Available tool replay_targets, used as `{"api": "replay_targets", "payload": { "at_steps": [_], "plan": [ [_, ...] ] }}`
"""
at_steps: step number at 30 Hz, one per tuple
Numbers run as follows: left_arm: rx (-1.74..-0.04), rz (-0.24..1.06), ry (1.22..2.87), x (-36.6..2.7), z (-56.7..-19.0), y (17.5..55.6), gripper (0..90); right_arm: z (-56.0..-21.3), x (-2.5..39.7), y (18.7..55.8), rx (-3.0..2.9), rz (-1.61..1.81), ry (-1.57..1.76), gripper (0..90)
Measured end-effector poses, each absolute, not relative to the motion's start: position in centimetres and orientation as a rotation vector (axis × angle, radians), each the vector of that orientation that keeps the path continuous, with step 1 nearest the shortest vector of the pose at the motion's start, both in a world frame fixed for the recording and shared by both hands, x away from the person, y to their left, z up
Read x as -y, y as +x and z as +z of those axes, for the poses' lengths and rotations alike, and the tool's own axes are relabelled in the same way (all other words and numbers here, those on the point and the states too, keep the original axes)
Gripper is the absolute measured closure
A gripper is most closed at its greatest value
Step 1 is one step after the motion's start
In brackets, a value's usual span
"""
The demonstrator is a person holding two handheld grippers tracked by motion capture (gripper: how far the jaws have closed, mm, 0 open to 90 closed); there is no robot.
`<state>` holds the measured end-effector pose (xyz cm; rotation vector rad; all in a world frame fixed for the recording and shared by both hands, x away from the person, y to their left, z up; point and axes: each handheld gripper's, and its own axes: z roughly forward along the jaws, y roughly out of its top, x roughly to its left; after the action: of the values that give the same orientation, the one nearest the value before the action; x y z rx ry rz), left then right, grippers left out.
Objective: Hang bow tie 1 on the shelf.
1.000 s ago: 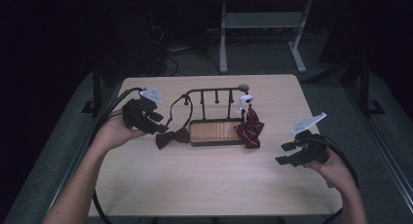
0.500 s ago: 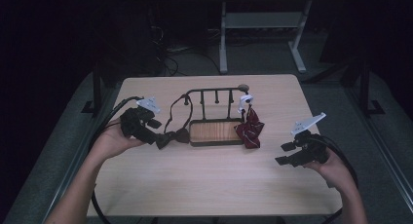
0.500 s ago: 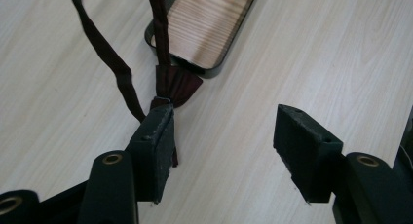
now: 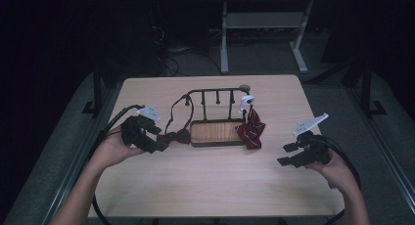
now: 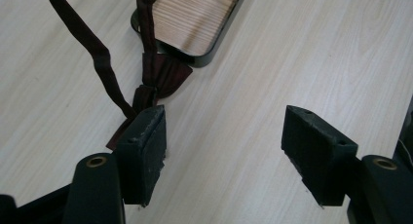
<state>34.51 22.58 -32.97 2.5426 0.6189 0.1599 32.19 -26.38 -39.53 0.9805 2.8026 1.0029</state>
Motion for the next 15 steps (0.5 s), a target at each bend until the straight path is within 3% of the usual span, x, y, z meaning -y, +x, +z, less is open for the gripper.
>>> {"api": "replay_targets", "payload": {
  "at_steps": [15],
  "plan": [
    [-0.614,0.141,2.543,-22.7,-35.0,33.4,30.8,-39.7,26.3,32.1,-2.811,0.993,0.989,36.2]
  ]
}}
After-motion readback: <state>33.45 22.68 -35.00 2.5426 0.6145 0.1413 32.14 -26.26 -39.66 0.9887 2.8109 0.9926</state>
